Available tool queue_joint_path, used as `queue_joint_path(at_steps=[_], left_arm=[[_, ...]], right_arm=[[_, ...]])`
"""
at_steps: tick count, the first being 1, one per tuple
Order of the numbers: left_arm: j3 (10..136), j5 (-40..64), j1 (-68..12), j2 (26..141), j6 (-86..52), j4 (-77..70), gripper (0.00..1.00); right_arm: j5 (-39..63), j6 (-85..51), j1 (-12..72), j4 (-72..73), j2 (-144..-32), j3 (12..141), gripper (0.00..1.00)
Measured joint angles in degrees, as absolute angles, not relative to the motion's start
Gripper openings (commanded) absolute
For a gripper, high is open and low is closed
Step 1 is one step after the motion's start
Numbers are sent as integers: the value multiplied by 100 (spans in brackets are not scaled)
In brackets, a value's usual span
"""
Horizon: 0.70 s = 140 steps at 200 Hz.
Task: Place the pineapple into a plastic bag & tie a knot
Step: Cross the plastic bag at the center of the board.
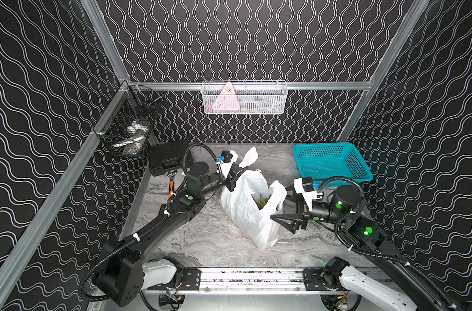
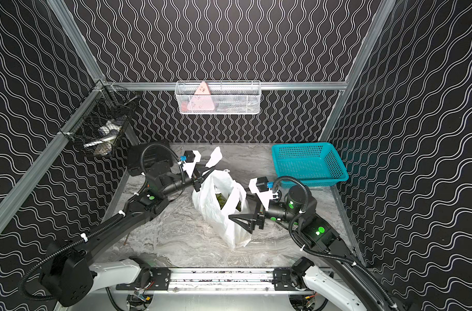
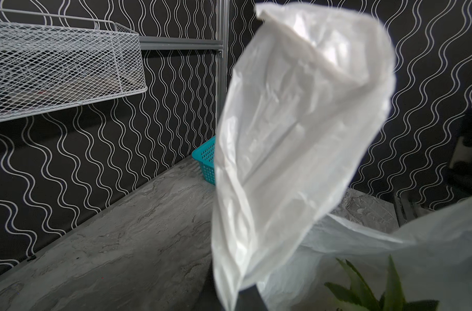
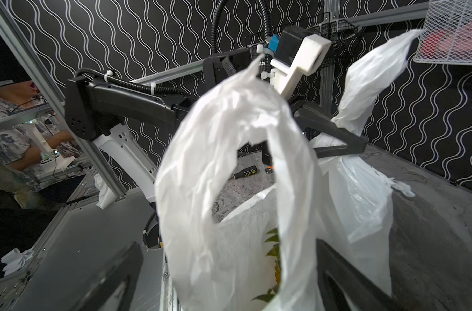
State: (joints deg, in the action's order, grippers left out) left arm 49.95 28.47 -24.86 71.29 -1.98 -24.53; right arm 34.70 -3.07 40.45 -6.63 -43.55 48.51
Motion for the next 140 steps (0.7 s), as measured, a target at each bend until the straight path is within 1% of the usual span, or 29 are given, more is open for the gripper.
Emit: queue_joint_path(at_steps=[12, 28, 36, 48, 52, 67, 87, 93, 100, 140], left_arm=[[5015, 2849, -2486, 7129, -211, -2418, 0], [5061, 2864, -2486, 7129, -287, -2373, 0], [5065, 2869, -2486, 7129, -285, -2364, 0], [5070, 2891, -2486, 7129, -285, -2329, 0], [5072, 2893, -2486, 7129, -285, -2309, 0], [5083, 2965, -2484, 7129, -285, -2294, 0], [5098, 3050, -2482, 7129, -285, -2276, 0], [5100, 3092, -2482, 7129, -285, -2265, 0], [5120, 3153, -2482, 7129, -283, -2237, 0], [5511, 3562, -2469, 7133, -137, -1625, 0]], right_arm=[[2952, -193, 4418, -655, -4410, 4807, 99], [2209, -36, 4886, -539, -4449, 4696, 88], [1938, 10, 5004, -521, -4506, 4687, 79], [1553, 115, 5063, -478, -4606, 4692, 56], [1426, 123, 5063, -482, -4635, 4705, 50], [1190, 154, 5087, -484, -4746, 4823, 36], [1125, 261, 5094, -478, -4803, 4928, 15], [1122, 301, 5094, -484, -4816, 4947, 7], [1109, 377, 5089, -493, -4827, 4976, 0], [1138, 1017, 4954, -1020, -5019, 5568, 0]])
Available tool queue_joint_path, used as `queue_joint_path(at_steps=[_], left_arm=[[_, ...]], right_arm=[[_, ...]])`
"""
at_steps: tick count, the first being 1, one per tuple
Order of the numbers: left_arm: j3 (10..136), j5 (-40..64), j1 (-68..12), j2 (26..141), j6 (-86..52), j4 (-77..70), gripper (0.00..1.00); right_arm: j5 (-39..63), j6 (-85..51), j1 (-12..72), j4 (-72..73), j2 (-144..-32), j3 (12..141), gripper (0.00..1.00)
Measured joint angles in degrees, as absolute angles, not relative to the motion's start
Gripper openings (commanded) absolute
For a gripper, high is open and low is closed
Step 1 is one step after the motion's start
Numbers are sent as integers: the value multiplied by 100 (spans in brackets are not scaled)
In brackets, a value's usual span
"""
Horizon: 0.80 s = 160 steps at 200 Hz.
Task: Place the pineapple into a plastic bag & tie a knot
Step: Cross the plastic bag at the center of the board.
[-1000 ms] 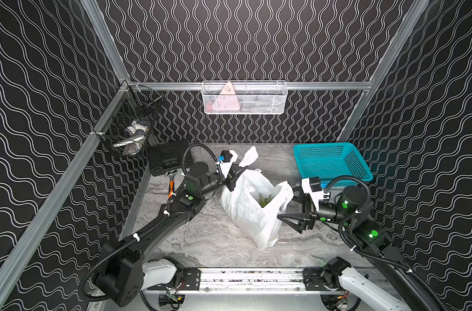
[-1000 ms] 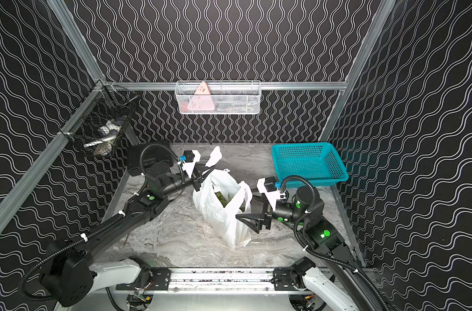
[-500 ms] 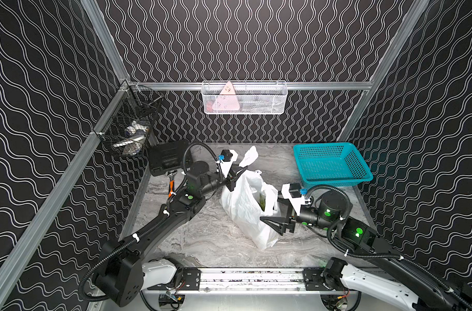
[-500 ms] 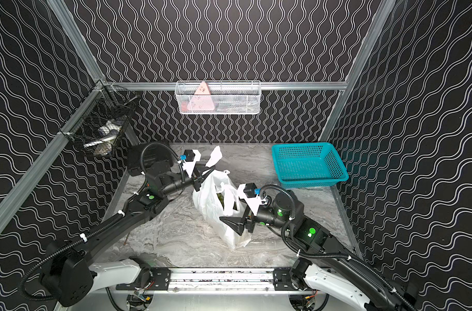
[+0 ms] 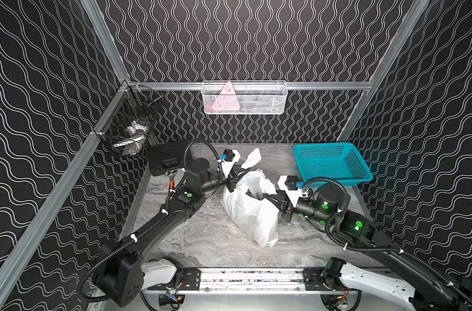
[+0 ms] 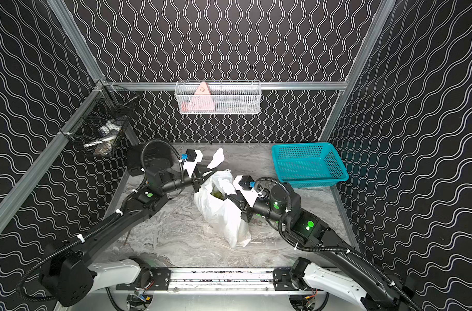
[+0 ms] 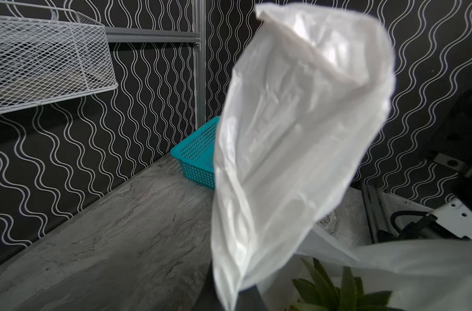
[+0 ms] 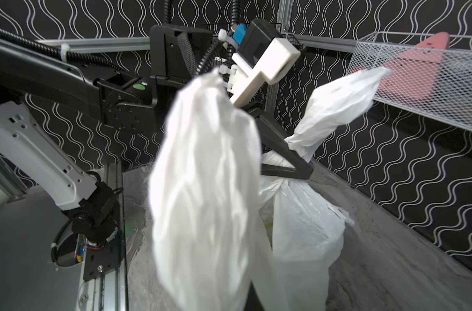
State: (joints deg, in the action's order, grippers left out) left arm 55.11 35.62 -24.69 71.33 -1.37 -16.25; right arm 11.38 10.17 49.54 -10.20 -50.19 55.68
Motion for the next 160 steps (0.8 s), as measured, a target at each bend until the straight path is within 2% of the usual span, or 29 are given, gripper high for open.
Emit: queue_joint_path(at_steps=[48, 101, 160], left_arm=[[6672, 4418, -2438, 7476, 403, 399, 0], [7260, 4703, -2436, 7846, 775, 2003, 0], [7470, 4657, -2436, 7975, 910, 2661, 0]], right_arm=[[1127, 2359, 3933, -1876, -5586, 6351, 0], [1415, 3887, 3874, -2403, -6287, 6893, 0], [1557, 5013, 3988, -2873, -6740, 7129, 0]])
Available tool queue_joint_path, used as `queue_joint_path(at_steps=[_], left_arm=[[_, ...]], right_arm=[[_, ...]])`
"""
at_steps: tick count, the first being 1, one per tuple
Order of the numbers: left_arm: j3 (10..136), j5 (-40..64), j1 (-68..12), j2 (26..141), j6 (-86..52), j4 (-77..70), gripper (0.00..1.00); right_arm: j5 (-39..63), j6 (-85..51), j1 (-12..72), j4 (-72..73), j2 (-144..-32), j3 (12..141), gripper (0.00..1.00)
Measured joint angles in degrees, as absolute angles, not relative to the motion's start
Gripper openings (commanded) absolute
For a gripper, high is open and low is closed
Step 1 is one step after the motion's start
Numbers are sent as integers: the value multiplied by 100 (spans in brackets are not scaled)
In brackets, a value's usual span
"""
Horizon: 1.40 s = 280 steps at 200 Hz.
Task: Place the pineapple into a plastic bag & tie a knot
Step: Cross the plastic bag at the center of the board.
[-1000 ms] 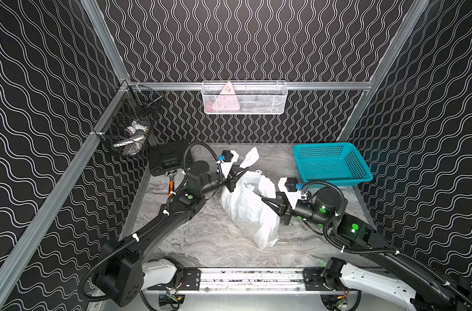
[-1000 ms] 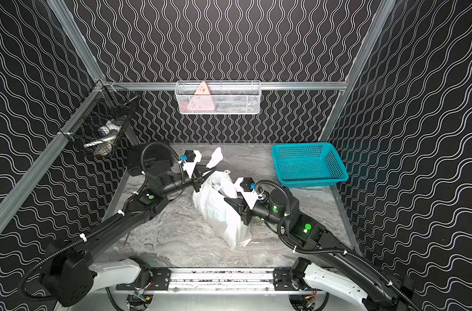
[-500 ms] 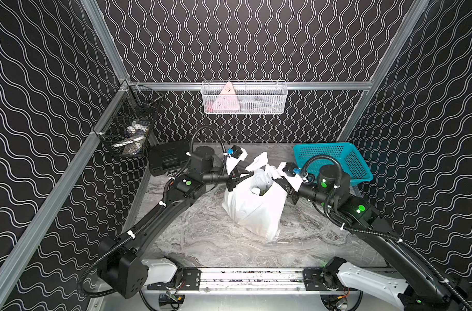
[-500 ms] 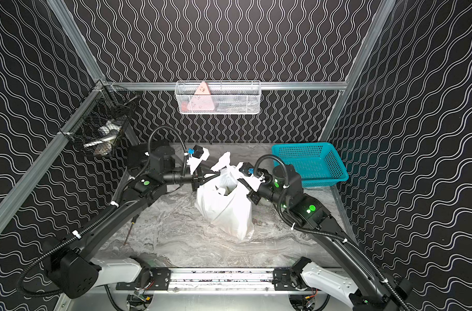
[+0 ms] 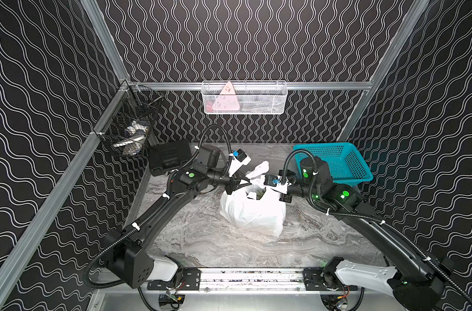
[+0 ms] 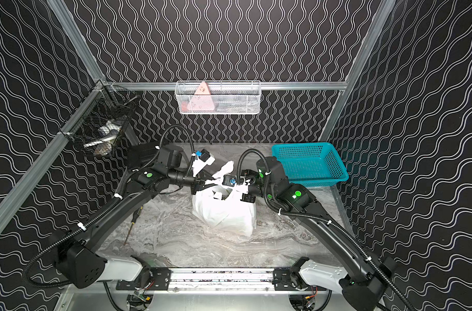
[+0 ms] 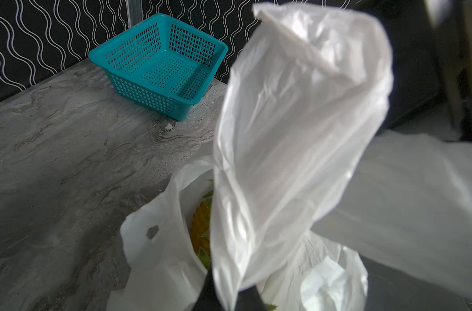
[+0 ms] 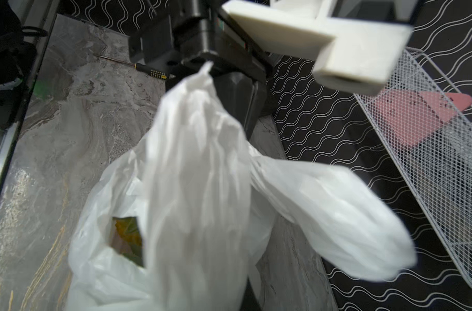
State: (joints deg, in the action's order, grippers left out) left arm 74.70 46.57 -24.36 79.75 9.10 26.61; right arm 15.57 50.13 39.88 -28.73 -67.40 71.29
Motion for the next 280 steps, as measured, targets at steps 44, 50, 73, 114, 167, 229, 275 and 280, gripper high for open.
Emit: queue_joint_path(at_steps=[44, 50, 73, 114, 167, 229, 275, 280], left_arm=[[7767, 4762, -2436, 8093, 1199, 3085, 0], [7811, 4783, -2436, 8117, 1216, 3116, 0], [7990, 4801, -2436, 8193, 1356, 3356, 0], [8047, 4792, -2436, 8156, 1522, 3597, 6], [7942, 4766, -2440, 8007, 1752, 3743, 33], [7784, 4735, -2440, 7819, 1839, 3726, 61], [7682, 4825, -2440, 7776, 1852, 3603, 73], [7677, 4834, -2440, 7767, 1850, 3592, 74]], right_arm=[[1269, 5443, 4091, -2657, -6899, 7026, 0], [1256, 5472, 4086, -2611, -6906, 6987, 0], [1256, 5511, 4086, -2473, -6923, 6958, 0], [1258, 5465, 4075, -2300, -7054, 7039, 0], [1387, 5269, 4071, -2095, -7113, 6995, 0], [1406, 5059, 4084, -2023, -7192, 6997, 0], [1245, 5282, 4397, -2038, -7284, 6989, 0], [1203, 5325, 4438, -2047, -7303, 6989, 0]])
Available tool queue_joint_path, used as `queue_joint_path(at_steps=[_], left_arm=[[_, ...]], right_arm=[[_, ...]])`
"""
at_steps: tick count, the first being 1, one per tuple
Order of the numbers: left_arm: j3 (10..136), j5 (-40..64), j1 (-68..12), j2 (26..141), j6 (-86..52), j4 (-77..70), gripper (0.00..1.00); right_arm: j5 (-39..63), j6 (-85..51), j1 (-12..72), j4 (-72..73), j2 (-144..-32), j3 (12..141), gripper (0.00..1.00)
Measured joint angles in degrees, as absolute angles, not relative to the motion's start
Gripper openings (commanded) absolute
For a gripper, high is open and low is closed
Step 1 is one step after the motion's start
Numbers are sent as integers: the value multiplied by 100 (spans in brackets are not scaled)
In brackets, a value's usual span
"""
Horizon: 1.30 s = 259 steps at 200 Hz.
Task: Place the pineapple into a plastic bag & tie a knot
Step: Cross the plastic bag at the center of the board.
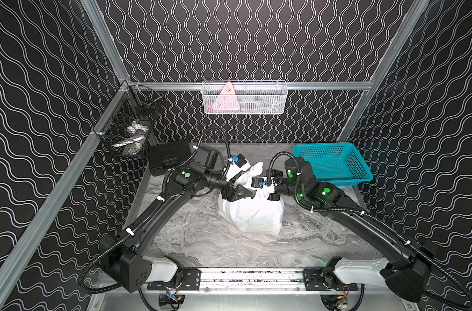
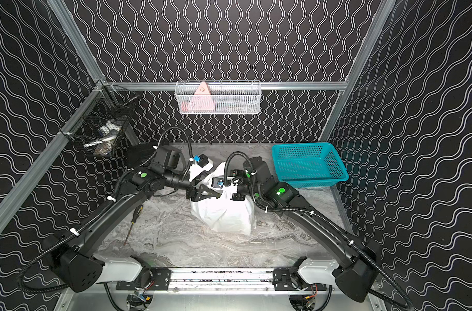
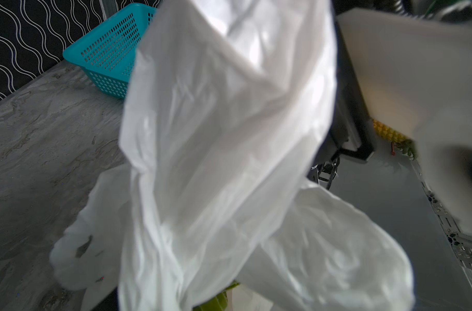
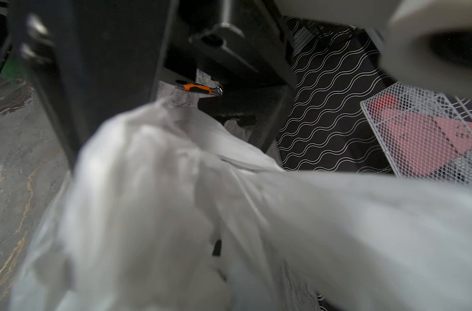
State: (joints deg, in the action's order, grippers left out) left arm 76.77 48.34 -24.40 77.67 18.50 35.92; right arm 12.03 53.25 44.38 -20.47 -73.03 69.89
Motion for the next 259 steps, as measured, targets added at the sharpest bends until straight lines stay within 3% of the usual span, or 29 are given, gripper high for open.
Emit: queue_joint_path(at_steps=[68, 161, 195, 259], left_arm=[[7500, 4984, -2440, 7583, 1826, 3492, 82], [7662, 4991, -2440, 7782, 1647, 3297, 71], [7754, 5054, -2440, 7876, 1651, 3308, 56], [7894, 4956, -2432, 7988, 1710, 3424, 0]], right_arm=[[679, 5496, 4576, -2067, -7376, 7011, 0], [578, 5808, 4753, -2112, -7336, 7096, 0], [486, 5935, 4764, -2152, -7382, 7168, 0], [412, 6084, 4816, -2344, -7384, 7210, 0]])
